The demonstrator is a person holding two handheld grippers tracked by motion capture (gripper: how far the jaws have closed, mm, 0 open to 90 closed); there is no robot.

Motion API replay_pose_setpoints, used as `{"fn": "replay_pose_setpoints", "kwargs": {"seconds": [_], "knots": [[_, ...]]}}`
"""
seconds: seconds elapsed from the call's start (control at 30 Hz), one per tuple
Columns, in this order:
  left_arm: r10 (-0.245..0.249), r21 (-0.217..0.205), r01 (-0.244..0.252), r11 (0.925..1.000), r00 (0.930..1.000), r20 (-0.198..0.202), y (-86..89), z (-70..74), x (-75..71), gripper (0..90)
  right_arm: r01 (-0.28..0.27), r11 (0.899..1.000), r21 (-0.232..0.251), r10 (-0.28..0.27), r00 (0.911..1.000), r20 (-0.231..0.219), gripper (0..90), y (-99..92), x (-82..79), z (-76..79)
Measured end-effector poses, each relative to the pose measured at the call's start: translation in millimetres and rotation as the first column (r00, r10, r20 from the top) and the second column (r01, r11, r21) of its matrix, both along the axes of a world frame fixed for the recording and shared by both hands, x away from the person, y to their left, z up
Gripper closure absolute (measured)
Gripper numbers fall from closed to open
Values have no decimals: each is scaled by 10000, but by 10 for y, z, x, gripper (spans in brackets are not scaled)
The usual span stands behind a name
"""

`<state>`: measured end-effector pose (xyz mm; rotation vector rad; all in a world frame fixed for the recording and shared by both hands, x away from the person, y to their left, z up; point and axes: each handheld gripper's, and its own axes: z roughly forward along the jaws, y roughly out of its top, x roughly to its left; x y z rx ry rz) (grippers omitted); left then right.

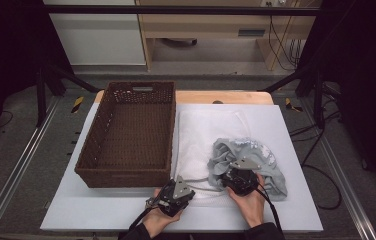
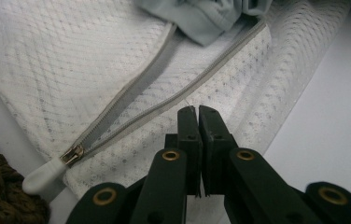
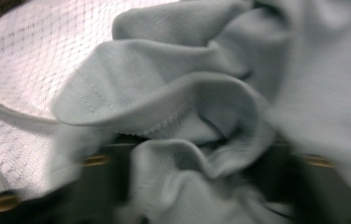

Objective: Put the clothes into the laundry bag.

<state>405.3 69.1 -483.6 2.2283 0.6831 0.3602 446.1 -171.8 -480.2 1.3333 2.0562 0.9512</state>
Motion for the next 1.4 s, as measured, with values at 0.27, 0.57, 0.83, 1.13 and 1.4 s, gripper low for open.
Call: {"fn": "replay_pose_setpoints", "kwargs": {"seconds": [0.27,0.57,0.83,1.13,1.4], "knots": [[-3,-70,3,10000,10000,-52,7,-1,8,873,1245,9921,138,-1252,9859,1114,739,-426,-73,274],[-1,-144,0,9999,10000,-39,20,0,-1,885,1284,9900,-590,-1242,9897,705,704,-521,33,59],[-87,-174,85,9998,9999,-107,8,16,-38,888,804,9959,416,-829,9947,613,524,-555,-82,253],[-51,-116,49,9999,9997,-222,6,8,-30,884,-9,9911,1333,-270,9778,2076,432,-411,-361,741],[-87,-146,83,9999,9995,-317,11,9,-18,879,-2043,9701,1308,1902,9753,1124,579,132,-265,498]]}}
